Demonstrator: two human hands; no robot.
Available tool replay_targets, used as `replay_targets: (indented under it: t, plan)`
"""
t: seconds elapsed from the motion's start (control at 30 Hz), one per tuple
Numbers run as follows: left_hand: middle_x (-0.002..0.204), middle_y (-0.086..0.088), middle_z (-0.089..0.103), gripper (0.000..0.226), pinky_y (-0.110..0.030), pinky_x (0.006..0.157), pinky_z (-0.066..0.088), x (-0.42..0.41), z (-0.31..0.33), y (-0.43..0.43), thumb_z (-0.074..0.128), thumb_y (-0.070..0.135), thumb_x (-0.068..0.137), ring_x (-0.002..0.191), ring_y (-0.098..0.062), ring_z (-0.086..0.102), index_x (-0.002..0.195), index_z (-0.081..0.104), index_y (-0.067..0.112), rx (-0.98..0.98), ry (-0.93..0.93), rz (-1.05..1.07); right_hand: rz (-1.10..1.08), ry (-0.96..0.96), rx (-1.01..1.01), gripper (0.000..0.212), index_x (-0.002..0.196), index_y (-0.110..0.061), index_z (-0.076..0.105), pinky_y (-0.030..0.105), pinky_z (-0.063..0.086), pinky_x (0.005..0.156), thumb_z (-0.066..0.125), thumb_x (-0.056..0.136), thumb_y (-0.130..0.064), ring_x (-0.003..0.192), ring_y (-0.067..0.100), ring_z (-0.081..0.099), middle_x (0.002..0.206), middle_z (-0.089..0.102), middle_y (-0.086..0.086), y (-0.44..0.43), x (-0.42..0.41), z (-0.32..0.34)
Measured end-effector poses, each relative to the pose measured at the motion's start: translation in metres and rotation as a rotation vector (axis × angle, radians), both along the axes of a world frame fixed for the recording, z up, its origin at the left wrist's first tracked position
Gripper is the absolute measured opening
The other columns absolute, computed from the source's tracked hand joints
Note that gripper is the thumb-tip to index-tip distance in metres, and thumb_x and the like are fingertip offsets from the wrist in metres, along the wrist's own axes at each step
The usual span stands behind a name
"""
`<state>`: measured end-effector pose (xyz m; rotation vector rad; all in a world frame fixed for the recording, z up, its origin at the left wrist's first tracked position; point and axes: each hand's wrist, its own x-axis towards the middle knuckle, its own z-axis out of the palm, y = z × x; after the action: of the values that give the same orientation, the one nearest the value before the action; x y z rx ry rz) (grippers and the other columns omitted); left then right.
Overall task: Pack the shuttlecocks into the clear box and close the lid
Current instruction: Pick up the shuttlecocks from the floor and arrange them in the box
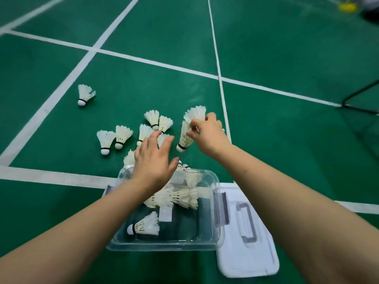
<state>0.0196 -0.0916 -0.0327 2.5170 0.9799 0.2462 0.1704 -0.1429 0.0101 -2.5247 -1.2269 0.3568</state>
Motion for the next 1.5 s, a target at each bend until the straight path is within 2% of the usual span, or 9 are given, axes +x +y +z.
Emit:
replay_targets:
  t: [0.2, 0.37, 0.5, 0.7, 0.83, 0.9, 1.07, 1.33, 1.5]
  plan:
    - [0.147, -0.002, 0.024, 0.077, -0.042, 0.108, 0.024, -0.033, 0.043, -0.019, 0.057, 0.052, 0.081, 0.134, -0.023, 0.024, 0.144, 0.019, 0.027, -0.032, -0.106, -0.070, 0.000, 0.066, 0.039, 0.017, 0.093, -0.022, 0.058, 0.052, 0.051, 0.080, 0.055, 0.088, -0.038, 0.100, 0.038, 0.046, 0.098, 0.031, 0.005, -0.046, -0.047, 0.050]
    - [0.133, -0.004, 0.044, 0.077, -0.031, 0.088, 0.038, -0.053, 0.061, -0.048, 0.066, 0.044, 0.079, 0.111, -0.021, 0.048, 0.141, 0.025, 0.022, -0.223, -0.221, -0.178, 0.029, 0.164, 0.096, 0.014, 0.086, -0.019, 0.056, 0.024, 0.047, 0.055, 0.057, 0.089, -0.033, 0.071, 0.024, 0.056, 0.100, 0.033, 0.006, -0.090, -0.094, 0.068]
    - [0.110, -0.003, 0.062, 0.057, -0.037, 0.085, 0.048, -0.064, 0.052, -0.065, 0.070, 0.042, 0.076, 0.096, -0.022, 0.057, 0.124, 0.044, 0.025, -0.452, -0.305, -0.137, 0.011, 0.248, 0.118, 0.010, 0.086, -0.025, 0.054, 0.039, 0.054, 0.076, 0.059, 0.087, -0.035, 0.074, 0.031, 0.064, 0.103, 0.035, 0.008, -0.120, -0.117, 0.051]
    - [0.104, 0.005, 0.053, 0.059, -0.025, 0.082, 0.041, -0.069, 0.019, -0.062, 0.076, 0.022, 0.074, 0.095, -0.016, 0.054, 0.123, 0.045, 0.021, -0.517, -0.250, -0.058, -0.040, 0.258, 0.147, 0.015, 0.089, -0.032, 0.056, 0.040, 0.050, 0.090, 0.058, 0.084, -0.046, 0.088, 0.029, 0.061, 0.102, 0.031, 0.002, -0.133, -0.105, 0.029]
    - [0.094, -0.006, 0.056, 0.058, -0.044, 0.080, 0.054, -0.068, -0.017, -0.053, 0.076, 0.016, 0.072, 0.084, -0.027, 0.059, 0.115, 0.039, 0.026, -0.625, -0.100, -0.068, -0.036, 0.247, 0.158, 0.014, 0.092, -0.030, 0.058, 0.041, 0.046, 0.095, 0.057, 0.085, -0.043, 0.096, 0.026, 0.053, 0.104, 0.030, 0.002, -0.130, -0.096, 0.012]
    - [0.086, -0.005, 0.052, 0.062, -0.041, 0.072, 0.057, -0.060, -0.028, -0.051, 0.077, 0.012, 0.071, 0.069, -0.020, 0.056, 0.120, 0.041, 0.027, -0.675, 0.010, -0.180, -0.029, 0.241, 0.145, 0.020, 0.098, -0.026, 0.060, 0.039, 0.043, 0.098, 0.055, 0.087, -0.042, 0.100, 0.028, 0.050, 0.106, 0.032, 0.003, -0.126, -0.094, 0.004]
    - [0.125, -0.008, 0.057, 0.075, -0.020, 0.076, 0.039, -0.034, -0.051, -0.045, 0.073, 0.017, 0.075, 0.093, -0.020, 0.053, 0.138, 0.034, 0.023, -0.478, 0.239, -0.416, 0.022, 0.237, 0.103, 0.024, 0.102, -0.027, 0.061, 0.038, 0.037, 0.101, 0.050, 0.089, -0.044, 0.112, 0.031, 0.043, 0.108, 0.033, 0.003, -0.117, -0.092, -0.011]
    - [0.126, -0.011, 0.053, 0.059, -0.031, 0.087, 0.038, -0.041, -0.088, -0.040, 0.065, 0.034, 0.081, 0.112, -0.029, 0.050, 0.132, 0.040, 0.018, -0.116, 0.544, -0.752, 0.037, 0.318, 0.085, 0.028, 0.104, -0.028, 0.061, 0.040, 0.038, 0.101, 0.048, 0.089, -0.047, 0.114, 0.030, 0.043, 0.119, 0.036, 0.007, -0.111, -0.092, -0.028]
    - [0.133, -0.003, 0.049, 0.055, -0.039, 0.095, 0.035, -0.053, -0.095, -0.033, 0.058, 0.043, 0.083, 0.123, -0.026, 0.041, 0.131, 0.039, 0.023, -0.027, 0.602, -0.712, 0.063, 0.339, 0.070, 0.028, 0.105, -0.029, 0.060, 0.039, 0.037, 0.102, 0.046, 0.089, -0.048, 0.114, 0.031, 0.042, 0.121, 0.035, 0.007, -0.104, -0.093, -0.030]
